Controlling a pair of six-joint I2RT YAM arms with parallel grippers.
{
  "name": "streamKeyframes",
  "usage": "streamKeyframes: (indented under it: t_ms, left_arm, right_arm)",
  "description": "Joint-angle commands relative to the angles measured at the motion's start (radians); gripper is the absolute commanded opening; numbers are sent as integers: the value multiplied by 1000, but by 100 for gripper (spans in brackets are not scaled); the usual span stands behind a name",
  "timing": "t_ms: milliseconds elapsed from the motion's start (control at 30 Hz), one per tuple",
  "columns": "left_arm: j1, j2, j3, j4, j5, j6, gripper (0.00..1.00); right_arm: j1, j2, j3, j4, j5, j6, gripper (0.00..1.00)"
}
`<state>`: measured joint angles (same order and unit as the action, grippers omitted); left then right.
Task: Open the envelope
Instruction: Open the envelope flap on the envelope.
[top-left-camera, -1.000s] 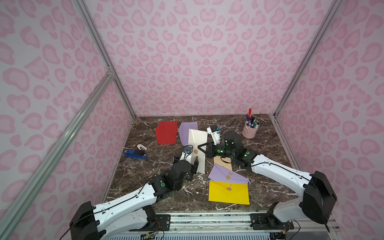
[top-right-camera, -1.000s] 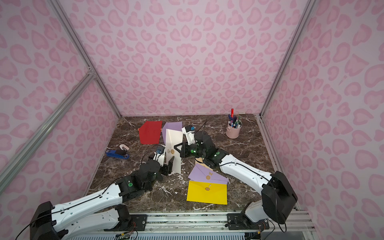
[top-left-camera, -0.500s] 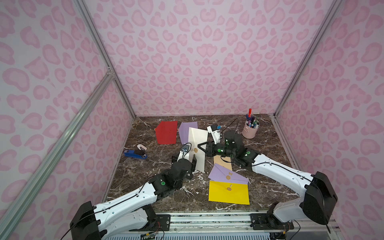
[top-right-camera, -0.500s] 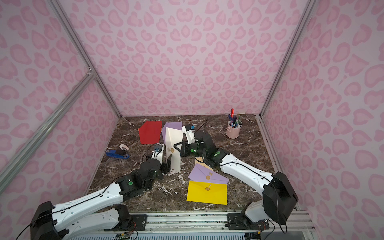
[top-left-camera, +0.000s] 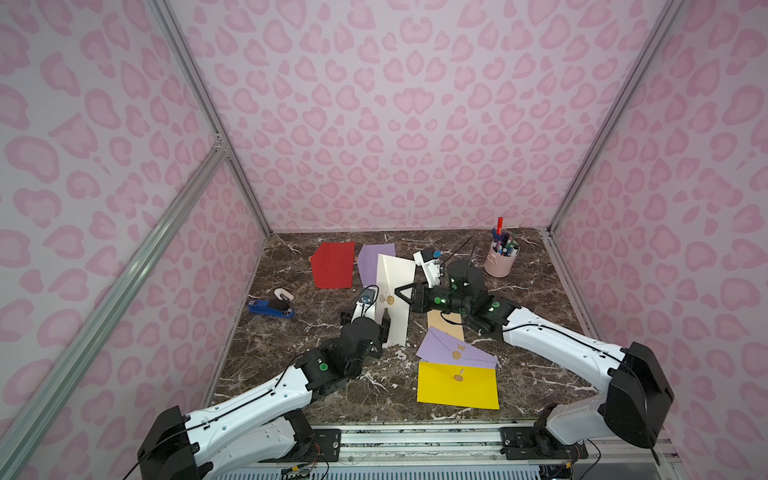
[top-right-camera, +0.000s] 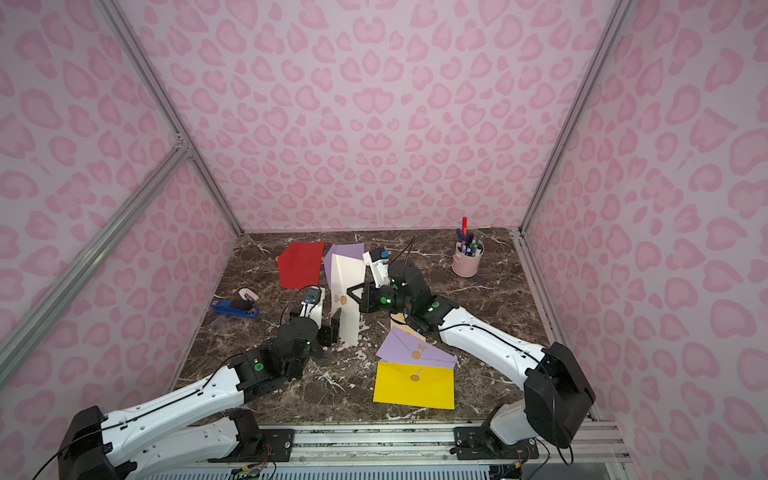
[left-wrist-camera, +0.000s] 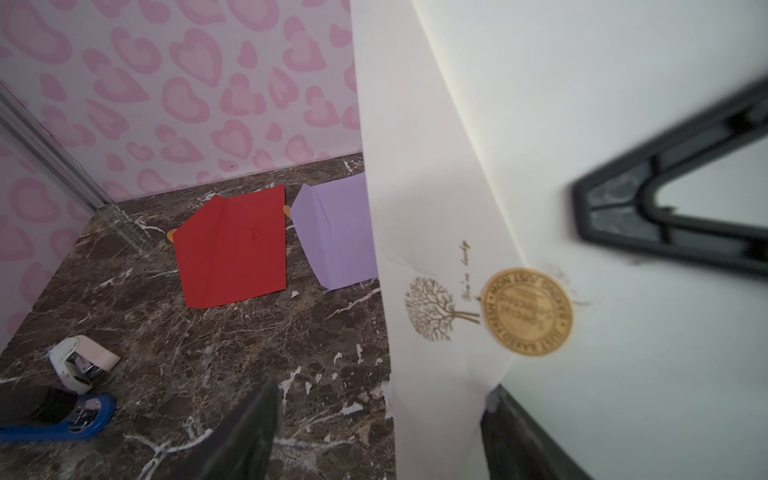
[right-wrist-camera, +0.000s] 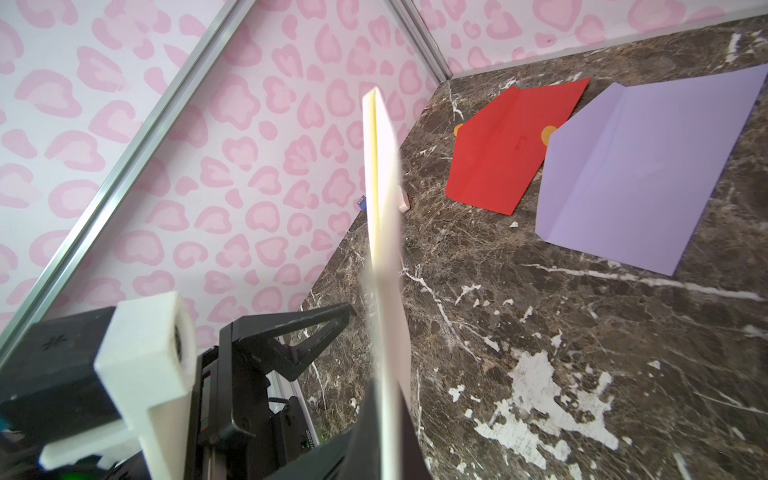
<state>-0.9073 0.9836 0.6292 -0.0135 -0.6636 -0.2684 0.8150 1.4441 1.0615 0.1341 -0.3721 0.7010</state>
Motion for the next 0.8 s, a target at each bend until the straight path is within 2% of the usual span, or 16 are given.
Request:
streamKeyframes:
  t_ms: [0,767]
  left_arm:
    - [5,-7,-3,-3,-22,-14,77]
    - [8,-25,-13,-5,-13,-18,77]
  right_arm:
    - [3,0,6,-4,-21,-9,0]
    - [4,2,3,-2,-24,-11,0]
